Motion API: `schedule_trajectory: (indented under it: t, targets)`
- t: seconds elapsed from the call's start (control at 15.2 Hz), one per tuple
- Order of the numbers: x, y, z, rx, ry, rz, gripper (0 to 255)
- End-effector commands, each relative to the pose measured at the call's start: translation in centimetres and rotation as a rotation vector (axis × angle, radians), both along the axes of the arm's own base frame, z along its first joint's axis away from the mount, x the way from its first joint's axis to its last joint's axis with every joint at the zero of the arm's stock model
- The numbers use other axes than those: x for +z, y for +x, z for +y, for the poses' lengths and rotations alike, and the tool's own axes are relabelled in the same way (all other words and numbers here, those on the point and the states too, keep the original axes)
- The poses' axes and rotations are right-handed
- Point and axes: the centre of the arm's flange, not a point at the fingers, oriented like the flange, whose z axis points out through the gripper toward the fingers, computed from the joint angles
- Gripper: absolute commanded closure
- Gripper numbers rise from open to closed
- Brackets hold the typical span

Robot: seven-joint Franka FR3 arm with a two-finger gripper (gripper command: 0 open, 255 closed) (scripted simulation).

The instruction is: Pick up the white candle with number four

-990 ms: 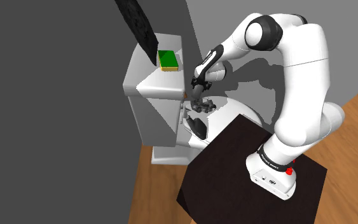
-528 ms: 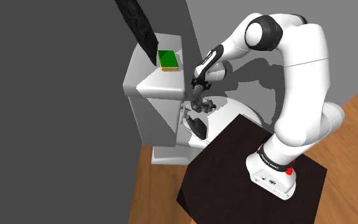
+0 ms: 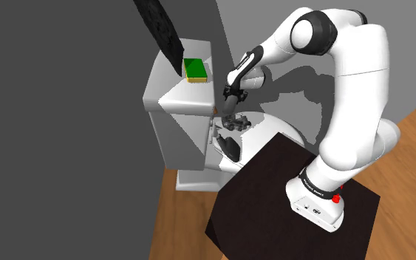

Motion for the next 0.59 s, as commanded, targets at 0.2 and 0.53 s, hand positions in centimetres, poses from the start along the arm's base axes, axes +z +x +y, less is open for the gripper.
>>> schedule_trajectory:
  t: [0.2,0.53]
  targets:
    - [3.4,0.3,-0.3,-0.003,-0.013,-0.022,255]
    - [5.1,0.3,-0.3,-0.003,-0.013,-0.022,255]
